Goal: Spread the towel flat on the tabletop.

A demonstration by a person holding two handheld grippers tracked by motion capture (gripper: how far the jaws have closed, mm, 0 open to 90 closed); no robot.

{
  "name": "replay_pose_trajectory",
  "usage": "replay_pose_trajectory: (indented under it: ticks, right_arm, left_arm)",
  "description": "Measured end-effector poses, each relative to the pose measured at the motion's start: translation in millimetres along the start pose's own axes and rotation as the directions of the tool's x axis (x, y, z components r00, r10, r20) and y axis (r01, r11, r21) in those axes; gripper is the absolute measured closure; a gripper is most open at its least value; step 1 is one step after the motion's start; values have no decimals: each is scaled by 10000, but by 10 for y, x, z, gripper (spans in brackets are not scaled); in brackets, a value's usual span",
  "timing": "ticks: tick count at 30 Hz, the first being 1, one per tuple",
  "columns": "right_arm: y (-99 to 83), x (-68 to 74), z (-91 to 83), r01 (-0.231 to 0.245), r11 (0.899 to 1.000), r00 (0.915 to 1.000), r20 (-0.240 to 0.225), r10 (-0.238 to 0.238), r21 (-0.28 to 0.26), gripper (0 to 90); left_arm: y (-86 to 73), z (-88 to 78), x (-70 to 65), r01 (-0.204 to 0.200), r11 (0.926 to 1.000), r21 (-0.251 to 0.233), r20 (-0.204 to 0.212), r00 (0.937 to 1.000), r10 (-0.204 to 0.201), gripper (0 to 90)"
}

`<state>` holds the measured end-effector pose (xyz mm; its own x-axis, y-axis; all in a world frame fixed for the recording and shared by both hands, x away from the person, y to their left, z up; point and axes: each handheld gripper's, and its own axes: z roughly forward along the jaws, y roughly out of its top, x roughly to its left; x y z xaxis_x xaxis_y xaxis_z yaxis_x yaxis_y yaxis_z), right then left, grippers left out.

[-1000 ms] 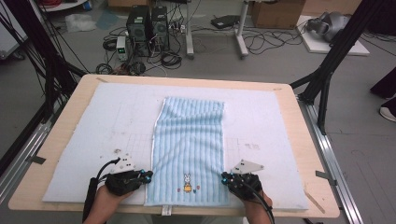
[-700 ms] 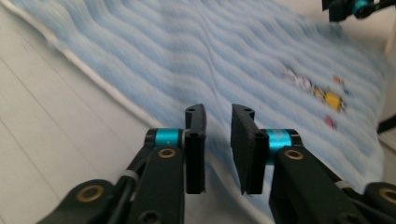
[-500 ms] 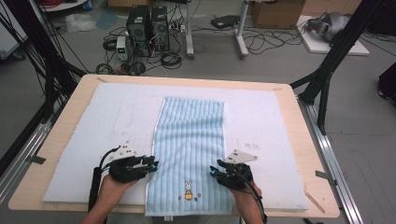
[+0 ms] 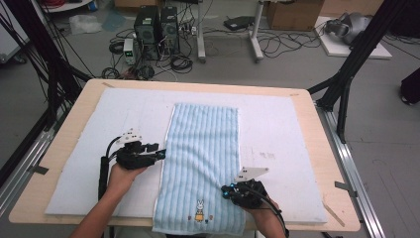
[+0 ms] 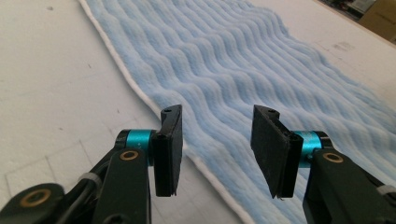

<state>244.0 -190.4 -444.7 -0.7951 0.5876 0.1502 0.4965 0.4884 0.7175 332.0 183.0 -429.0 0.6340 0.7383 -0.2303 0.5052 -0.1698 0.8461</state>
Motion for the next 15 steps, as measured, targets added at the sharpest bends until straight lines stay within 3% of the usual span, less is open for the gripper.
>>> replay_pose_trajectory:
  ticks: [1,3,5,8,9,11,14,15]
  right_arm:
    - [8,-11,-11,3,10000,10000,-97,-3,-12,794]
    - [52,-78,-49,-252,9981,9996,87,258,-570,710]
    - [106,-184,-80,-531,9934,9959,681,602,-1017,683]
    - [174,-310,-25,-580,9930,9847,1581,738,-1025,670]
    - [193,-338,8,-474,9943,9801,1878,648,-954,637]
    - [223,-398,74,-536,9949,9726,2215,713,-850,564]
    - [247,-513,167,-697,9967,9624,2602,782,-416,572]
    - [247,-530,171,-747,9960,9631,2554,847,-485,618]
  left_arm:
    - [11,28,6,35,10000,69,-22,10000,-34,529]
    - [2,92,10,186,9996,232,53,9998,-187,508]
    - [-23,151,-4,161,9981,592,53,9999,-164,491]
    - [-53,207,-18,6,9945,1043,39,10000,-11,536]
    - [-61,228,-35,-95,9916,1294,-52,9999,103,556]
    - [-78,266,-91,-693,9807,1829,-350,9964,769,607]
    - [-116,269,-184,-1432,9743,1737,-825,9838,1593,753]
    - [-127,261,-188,-1399,9756,1695,-700,9857,1535,807]
